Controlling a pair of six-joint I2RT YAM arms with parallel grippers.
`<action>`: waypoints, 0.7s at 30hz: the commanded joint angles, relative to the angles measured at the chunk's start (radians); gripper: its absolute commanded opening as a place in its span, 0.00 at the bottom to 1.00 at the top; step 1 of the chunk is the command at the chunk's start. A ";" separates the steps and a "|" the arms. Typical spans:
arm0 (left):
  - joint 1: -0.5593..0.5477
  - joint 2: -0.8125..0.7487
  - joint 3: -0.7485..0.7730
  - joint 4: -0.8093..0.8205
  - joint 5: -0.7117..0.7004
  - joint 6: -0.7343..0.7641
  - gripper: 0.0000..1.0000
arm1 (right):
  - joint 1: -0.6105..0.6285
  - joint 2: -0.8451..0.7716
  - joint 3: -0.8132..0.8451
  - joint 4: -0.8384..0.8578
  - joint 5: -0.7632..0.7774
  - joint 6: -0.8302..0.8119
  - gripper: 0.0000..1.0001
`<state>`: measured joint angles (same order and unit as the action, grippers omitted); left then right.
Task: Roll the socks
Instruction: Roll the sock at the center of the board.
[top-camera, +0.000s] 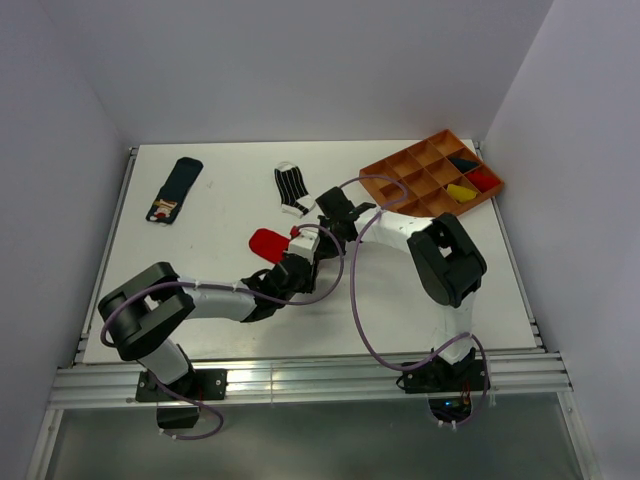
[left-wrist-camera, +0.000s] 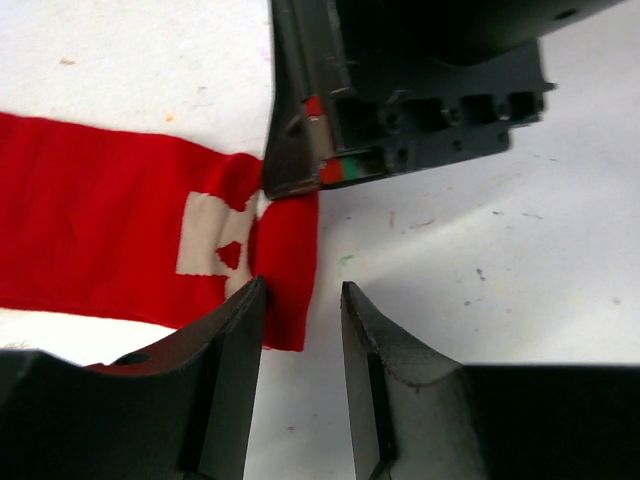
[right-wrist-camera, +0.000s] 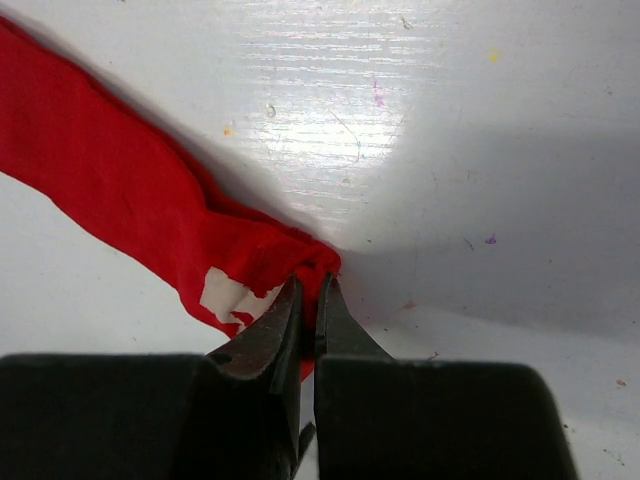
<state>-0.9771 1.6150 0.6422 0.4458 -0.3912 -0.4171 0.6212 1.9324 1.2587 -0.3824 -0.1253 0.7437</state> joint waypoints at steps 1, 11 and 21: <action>-0.006 0.008 0.016 -0.030 -0.081 -0.025 0.41 | -0.005 0.019 0.041 -0.001 -0.010 0.013 0.00; -0.006 0.049 0.042 -0.053 -0.069 -0.017 0.40 | -0.006 0.019 0.041 -0.001 -0.019 0.019 0.00; 0.003 0.034 0.030 -0.062 -0.055 -0.060 0.00 | -0.008 0.001 0.016 0.028 -0.043 0.037 0.01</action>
<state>-0.9794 1.6604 0.6567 0.3748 -0.4503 -0.4496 0.6209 1.9373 1.2606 -0.3798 -0.1486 0.7647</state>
